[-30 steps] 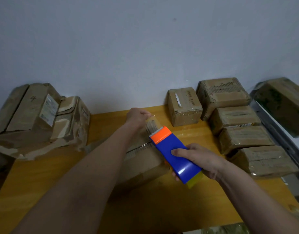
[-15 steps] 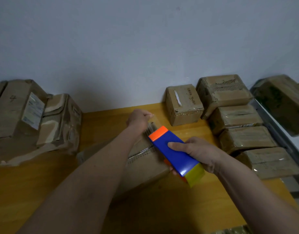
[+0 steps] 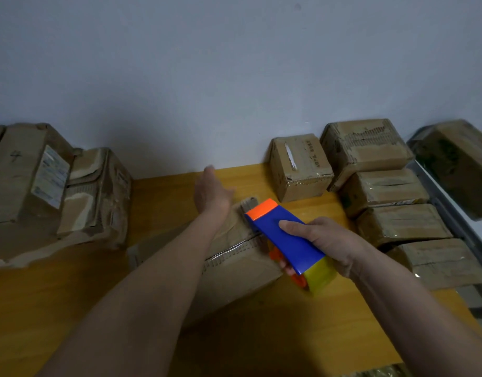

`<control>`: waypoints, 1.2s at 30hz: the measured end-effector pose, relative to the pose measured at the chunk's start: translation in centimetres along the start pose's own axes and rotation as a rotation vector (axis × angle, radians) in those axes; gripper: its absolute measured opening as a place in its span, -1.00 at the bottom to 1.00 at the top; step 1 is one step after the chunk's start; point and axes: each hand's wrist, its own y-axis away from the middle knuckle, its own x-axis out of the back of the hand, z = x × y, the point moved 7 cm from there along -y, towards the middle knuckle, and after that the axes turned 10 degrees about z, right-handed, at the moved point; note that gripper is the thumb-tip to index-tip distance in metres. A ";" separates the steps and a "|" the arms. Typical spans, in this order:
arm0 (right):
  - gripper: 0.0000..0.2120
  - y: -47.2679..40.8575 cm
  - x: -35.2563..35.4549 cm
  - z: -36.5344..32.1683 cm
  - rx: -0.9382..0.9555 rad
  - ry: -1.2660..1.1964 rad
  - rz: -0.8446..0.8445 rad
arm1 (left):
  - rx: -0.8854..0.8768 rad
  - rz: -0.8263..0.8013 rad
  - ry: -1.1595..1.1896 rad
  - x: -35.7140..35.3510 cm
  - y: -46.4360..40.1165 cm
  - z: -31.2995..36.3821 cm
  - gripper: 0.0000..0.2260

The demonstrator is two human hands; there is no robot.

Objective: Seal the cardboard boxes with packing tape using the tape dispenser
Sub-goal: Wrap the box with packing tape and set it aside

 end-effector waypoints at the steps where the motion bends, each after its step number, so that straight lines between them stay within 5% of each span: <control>1: -0.49 0.0 0.0 0.0 -0.002 -0.005 0.002 | -0.102 0.022 0.067 0.3 0.4 0.5 -0.69; 2: -0.49 -0.1 0.0 0.0 -0.004 -0.001 0.004 | -0.190 -0.044 0.108 0.0 1.1 1.0 -0.87; 4: -0.49 0.0 0.0 0.0 -0.006 0.016 0.004 | -0.293 -0.254 0.110 -1.6 2.7 1.2 -0.84; 7: -0.51 -0.2 -0.1 -0.1 0.001 0.023 0.008 | -0.216 -0.398 0.093 -2.8 2.8 0.6 -0.79; 18: -0.57 2.2 2.4 4.0 0.028 0.208 0.166 | -0.045 -0.291 -0.235 -2.4 1.6 0.0 -0.66; 26: -0.45 3.2 2.8 7.5 0.055 0.081 0.122 | -0.035 -0.226 -0.384 -1.9 3.0 1.2 -0.57; 28: -0.49 3.2 2.5 7.7 0.042 0.043 0.071 | -0.126 -0.184 -0.373 -1.4 3.6 1.6 -0.62; 31: -0.56 3.2 2.4 8.4 0.020 -0.012 0.002 | -0.492 -0.108 -0.266 0.0 7.0 3.0 -0.66; 34: -0.57 2.9 2.6 8.6 0.027 -0.026 -0.014 | -0.852 -0.347 -0.186 0.2 13.1 1.6 -0.46; 36: -0.57 2.6 2.6 8.6 0.025 -0.031 -0.012 | -0.886 -0.583 -0.225 0.0 15.5 -0.4 -0.35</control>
